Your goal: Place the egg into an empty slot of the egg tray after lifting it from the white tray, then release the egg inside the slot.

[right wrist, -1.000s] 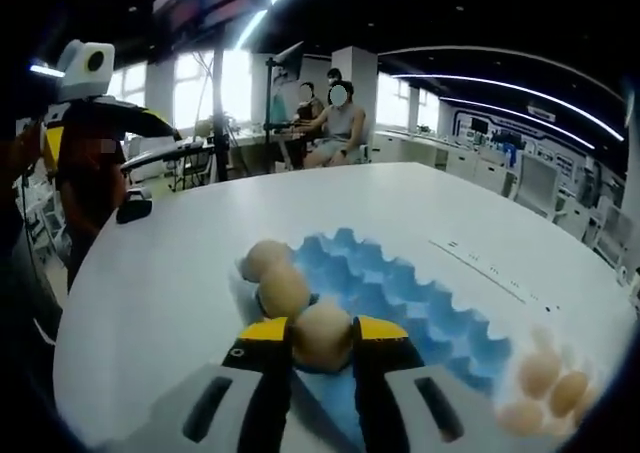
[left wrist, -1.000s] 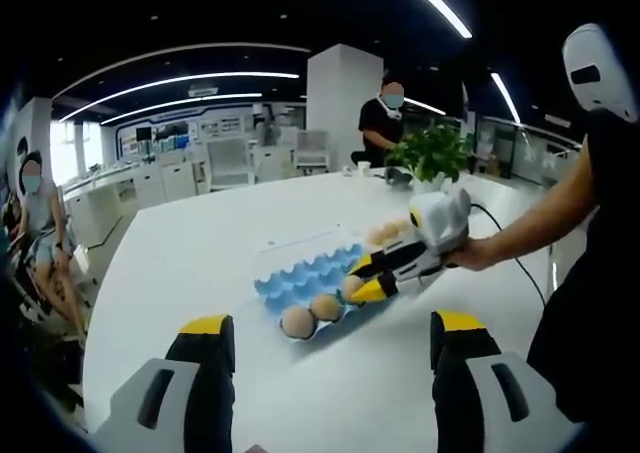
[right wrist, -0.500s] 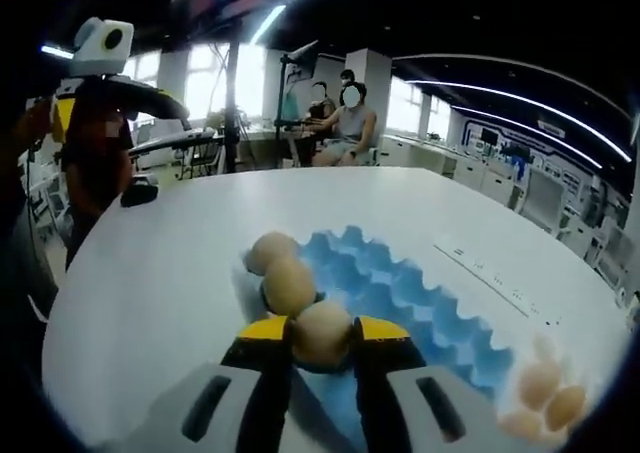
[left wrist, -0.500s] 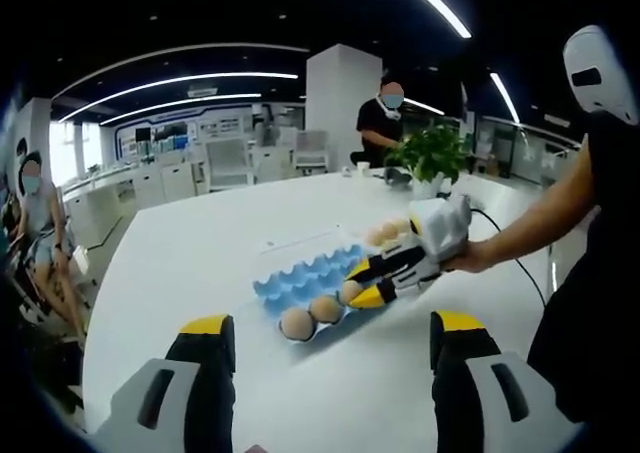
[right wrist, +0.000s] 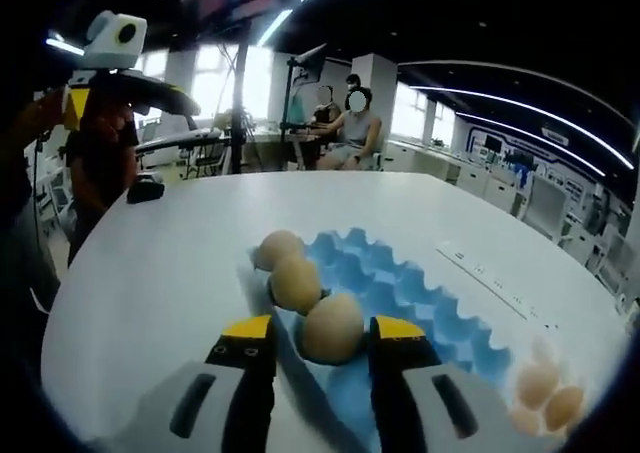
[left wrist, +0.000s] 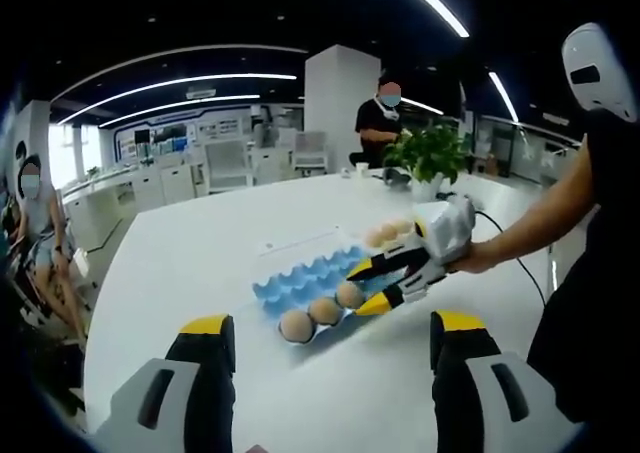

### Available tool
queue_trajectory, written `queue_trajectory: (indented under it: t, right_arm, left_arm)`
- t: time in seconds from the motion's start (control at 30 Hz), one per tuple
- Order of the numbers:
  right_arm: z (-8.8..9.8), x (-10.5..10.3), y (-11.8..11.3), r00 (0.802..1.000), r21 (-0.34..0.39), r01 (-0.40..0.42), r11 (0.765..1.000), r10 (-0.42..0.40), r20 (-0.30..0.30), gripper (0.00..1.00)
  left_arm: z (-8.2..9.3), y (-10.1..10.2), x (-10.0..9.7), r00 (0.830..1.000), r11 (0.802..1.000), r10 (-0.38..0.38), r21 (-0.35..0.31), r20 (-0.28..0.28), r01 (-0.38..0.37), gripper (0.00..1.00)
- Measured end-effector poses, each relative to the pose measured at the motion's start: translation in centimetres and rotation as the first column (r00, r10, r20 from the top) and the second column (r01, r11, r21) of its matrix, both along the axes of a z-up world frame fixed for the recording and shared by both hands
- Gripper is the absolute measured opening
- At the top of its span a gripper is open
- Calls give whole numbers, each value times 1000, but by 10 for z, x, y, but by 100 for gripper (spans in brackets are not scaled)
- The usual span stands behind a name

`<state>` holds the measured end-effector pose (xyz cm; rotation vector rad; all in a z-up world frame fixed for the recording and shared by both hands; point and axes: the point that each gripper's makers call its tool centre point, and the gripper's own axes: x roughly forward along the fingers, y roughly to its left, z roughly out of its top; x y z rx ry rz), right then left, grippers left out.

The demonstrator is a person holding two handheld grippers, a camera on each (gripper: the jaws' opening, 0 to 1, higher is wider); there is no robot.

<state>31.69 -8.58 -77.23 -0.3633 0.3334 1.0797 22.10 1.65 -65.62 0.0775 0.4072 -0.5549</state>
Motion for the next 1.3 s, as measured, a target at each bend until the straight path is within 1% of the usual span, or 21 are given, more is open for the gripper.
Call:
queue_trajectory:
  t: [0.1,0.13,0.27,0.4,0.7,0.93,1.0,1.3]
  right_arm:
    - [6,-3,-1,1000,10,-6,1000,6,3,38]
    - [11,-5,-1,1000,24,-12,1000,12,6,39]
    - [20,-6,-7,999,23,-19,1000,18,32,37]
    - [25,-2,-16,999,27,-1,1000,0,37,37]
    - [27,2,-42,998,18,35,999,-36,43,37]
    - [25,6,-62,996,16,82,997,-82,34,36]
    - [26,6,-67,995,14,88,996,-89,43,36]
    - [26,9,-95,989,3,137,991,-137,50,35]
  left_arm:
    - [0,0,0,1000,1000,0,0,0,0,81]
    - [0,1,1,1000,1000,0,0,0,0,81]
    - [1,0,1,1000,1000,-3,-1,5,3,81]
    - [2,0,2,1000,1000,-1,-2,9,1,80]
    - [1,-2,3,1000,1000,-6,-4,8,6,80]
    - [1,-5,3,1000,1000,-13,-3,6,13,80]
    - [1,-5,3,1000,1000,-14,-3,6,14,80]
    - [1,-8,4,1000,1000,-22,1,3,22,80]
